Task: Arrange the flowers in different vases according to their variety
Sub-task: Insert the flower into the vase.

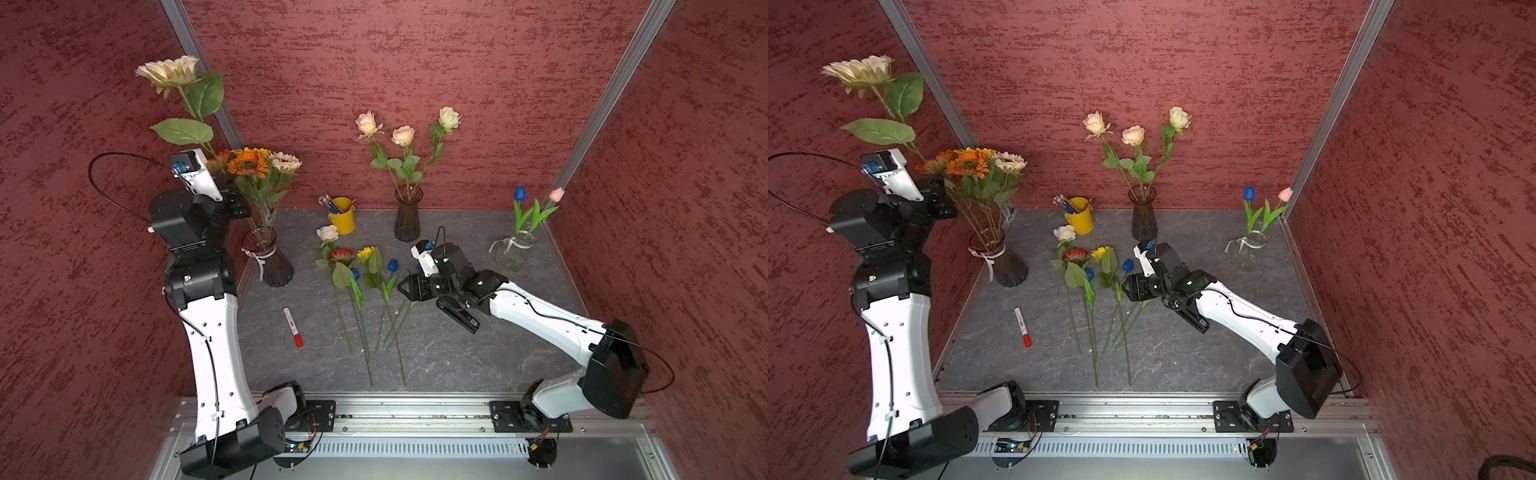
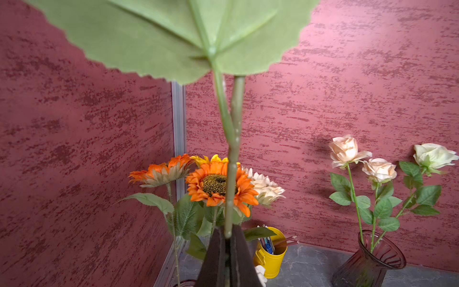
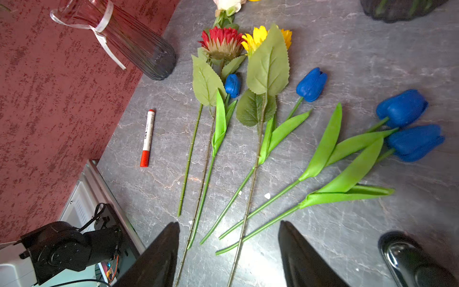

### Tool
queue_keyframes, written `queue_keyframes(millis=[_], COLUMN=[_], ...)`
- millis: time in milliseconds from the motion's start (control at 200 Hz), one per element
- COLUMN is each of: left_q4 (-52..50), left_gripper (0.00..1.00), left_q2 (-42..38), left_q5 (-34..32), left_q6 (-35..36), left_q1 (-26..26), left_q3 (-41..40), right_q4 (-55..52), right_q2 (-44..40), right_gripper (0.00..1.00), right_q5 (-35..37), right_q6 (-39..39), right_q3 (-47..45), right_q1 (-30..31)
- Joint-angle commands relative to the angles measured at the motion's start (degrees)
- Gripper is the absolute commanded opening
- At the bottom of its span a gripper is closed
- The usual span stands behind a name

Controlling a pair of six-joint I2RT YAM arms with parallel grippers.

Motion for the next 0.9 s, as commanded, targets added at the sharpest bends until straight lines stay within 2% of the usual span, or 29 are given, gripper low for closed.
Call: queue_keyframes(millis=[0,105,250,391,526,641,661,701,711,721,761,862,882,897], left_q4=[9.4,12.8,20.8,23.9,32.7,33.6,33.4,33.1,32.9,32.6,30.8,29.0,29.0,28.9], left_gripper=[0.0,0.0,0.0,0.0,0.0,0.0,0.1,0.56,0.66,0.71,0.79,0.91,0.98,1.0], left_q2=[0.8,3.7,7.0,12.1,13.1,13.1,13.0,12.9,12.8,12.8,12.4,9.2,8.2,7.5], left_q5=[6.4,8.8,8.4,9.2,6.6,4.1,4.2,4.3,4.2,4.2,4.2,5.1,5.0,4.8], left_q6=[-3.0,-4.0,-4.1,-4.1,-3.6,-2.1,-2.0,-2.1,-2.1,-2.2,-2.9,-6.4,-6.7,-6.8], left_q1=[2.9,4.4,4.9,5.2,4.4,2.7,2.4,1.9,1.7,1.6,1.3,0.8,0.6,0.4], left_q3=[-1.6,-1.8,-4.9,-5.5,-15.0,-22.1,-23.1,-24.8,-25.1,-25.4,-26.2,-28.5,-29.0,-29.5], right_q4=[-1.5,-1.7,-3.5,-2.8,-4.0,-5.9,-6.0,-6.2,-6.1,-6.1,-5.8,-3.9,-3.6,-3.3], right_q2=[1.5,3.9,8.2,10.2,12.5,13.8,13.8,13.6,13.4,13.3,12.6,10.4,9.9,9.6], right_gripper=[0.68,0.68,0.68,0.68,0.68,0.68,0.68,0.68,0.68,0.68,0.68,0.68,0.68,0.68], right_q5=[-0.8,-2.0,-2.8,-2.7,-3.3,-4.1,-4.0,-3.9,-3.9,-3.8,-3.6,-3.4,-3.4,-3.4], right_q6=[-1.2,-1.0,-0.9,1.3,1.5,0.8,0.7,0.7,0.7,0.7,0.8,1.4,1.6,1.8], right_q3=[2.9,4.9,9.3,11.4,14.0,17.0,17.3,17.6,17.6,17.6,17.2,14.7,14.1,13.6], right_q1=[-1.5,-2.5,-3.4,-3.5,-3.4,-3.4,-3.4,-3.4,-3.4,-3.4,-3.4,-3.4,-3.4,-3.4])
